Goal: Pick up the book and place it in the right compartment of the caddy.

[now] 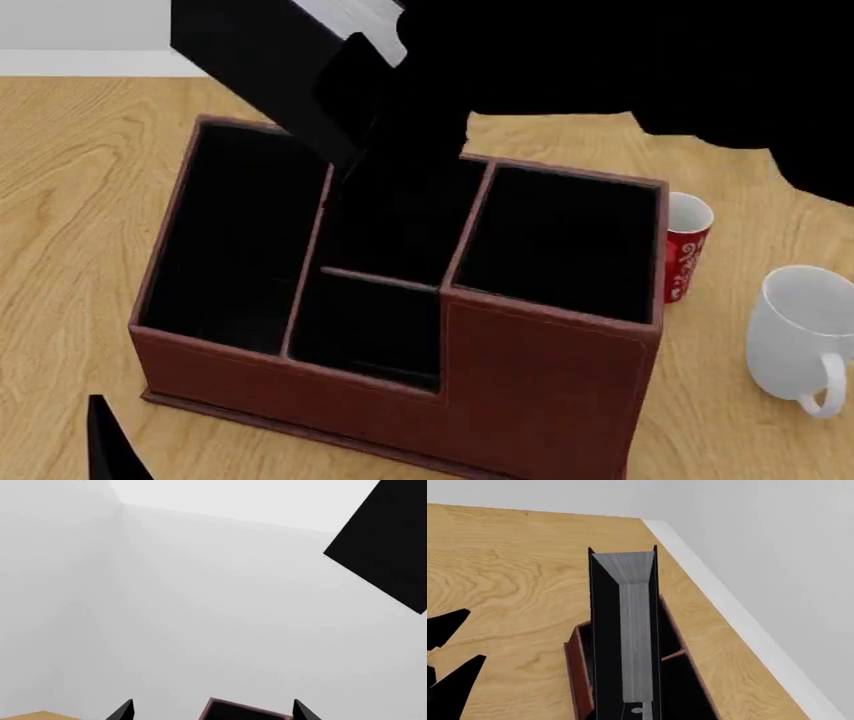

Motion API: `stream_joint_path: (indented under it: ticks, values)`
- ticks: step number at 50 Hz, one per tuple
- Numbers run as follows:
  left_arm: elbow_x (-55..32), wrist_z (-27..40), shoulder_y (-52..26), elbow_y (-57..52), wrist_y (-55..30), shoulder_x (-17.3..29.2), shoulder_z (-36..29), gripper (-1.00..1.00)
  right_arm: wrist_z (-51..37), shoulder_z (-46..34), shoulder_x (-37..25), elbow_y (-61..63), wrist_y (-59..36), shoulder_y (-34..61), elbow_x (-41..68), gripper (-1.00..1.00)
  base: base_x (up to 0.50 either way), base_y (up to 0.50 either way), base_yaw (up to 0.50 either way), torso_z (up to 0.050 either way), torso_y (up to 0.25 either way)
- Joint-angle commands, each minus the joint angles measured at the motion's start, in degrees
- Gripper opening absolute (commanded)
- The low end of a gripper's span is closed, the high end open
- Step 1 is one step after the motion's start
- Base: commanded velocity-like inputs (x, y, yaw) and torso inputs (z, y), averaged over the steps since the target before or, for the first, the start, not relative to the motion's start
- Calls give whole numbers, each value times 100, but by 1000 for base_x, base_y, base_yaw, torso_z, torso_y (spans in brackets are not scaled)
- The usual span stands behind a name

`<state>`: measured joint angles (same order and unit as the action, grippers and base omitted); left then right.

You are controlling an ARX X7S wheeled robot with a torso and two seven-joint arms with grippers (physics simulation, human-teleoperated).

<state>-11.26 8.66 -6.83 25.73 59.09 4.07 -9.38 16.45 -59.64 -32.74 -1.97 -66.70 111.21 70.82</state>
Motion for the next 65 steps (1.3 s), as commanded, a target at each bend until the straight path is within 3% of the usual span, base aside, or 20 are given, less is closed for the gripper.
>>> stream_joint_path:
  ticks: [1,15,24,26,29,37,48,65]
  values:
    - [-51,-206,-3,22,63,-101,134,100,1726,-876,719,-2113,538,1102,-1760,-100,0,0,0,0,0]
    - [-104,-591,8,22,56,-322,459,100,4278,-2519,2032,-5330,1590,1549,-3239,-100,0,0,0,0,1]
    - [-147,-530,17,-1,3,-266,364,100,4909,-3344,2045,-5600,2126,1327,-3916,-100,0,0,0,2,1]
    - [-162,-520,17,-3,2,-255,345,100,4997,-3293,2376,-6455,2364,1235,-3964,-100,0,0,0,0,5]
    - [-155,-465,27,-29,-53,-237,323,100,5314,-3588,2409,-6632,2538,1082,-4195,-100,0,0,0,0,0]
    - [-121,-342,31,-40,-74,-199,277,100,5521,-3658,2629,-7209,2860,835,-4340,-100,0,0,0,0,1]
    - [-113,-236,37,-62,-116,-147,203,100,5348,-3719,2203,-6172,2394,544,-4297,-100,0,0,0,0,2]
    - [-83,-67,47,-99,-187,-75,110,100,5135,-3723,2224,-6191,2597,-62,-4327,-100,0,0,0,0,1]
